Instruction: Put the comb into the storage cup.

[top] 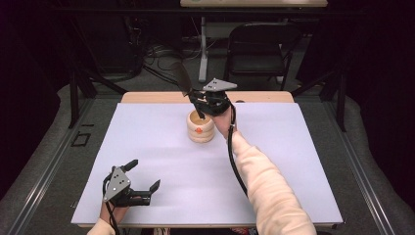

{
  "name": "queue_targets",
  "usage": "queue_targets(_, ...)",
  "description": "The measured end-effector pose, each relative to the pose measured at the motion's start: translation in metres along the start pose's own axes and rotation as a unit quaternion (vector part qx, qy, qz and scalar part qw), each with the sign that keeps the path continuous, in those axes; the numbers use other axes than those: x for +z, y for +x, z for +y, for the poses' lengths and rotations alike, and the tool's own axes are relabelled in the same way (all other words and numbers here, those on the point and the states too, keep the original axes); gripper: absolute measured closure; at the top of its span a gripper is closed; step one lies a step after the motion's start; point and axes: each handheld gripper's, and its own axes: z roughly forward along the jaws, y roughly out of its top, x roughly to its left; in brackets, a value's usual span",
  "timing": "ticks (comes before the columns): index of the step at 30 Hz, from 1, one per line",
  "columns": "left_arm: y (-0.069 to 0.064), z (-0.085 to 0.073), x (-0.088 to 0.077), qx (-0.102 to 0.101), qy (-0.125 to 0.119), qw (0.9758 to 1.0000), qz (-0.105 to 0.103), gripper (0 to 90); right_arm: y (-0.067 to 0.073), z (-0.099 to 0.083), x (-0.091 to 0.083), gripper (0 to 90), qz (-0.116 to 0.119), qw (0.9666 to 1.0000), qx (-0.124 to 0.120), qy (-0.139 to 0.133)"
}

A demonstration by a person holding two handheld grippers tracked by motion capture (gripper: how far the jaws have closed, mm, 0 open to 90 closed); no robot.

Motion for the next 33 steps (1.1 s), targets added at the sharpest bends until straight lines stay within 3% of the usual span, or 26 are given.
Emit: queue_targets(33,0.0,0.0,0.0,-0.001,0.0,1.0,0.0,0.0,-0.004,-0.027,0.009,71.5,0.001,0.9994,0.007,0.033)
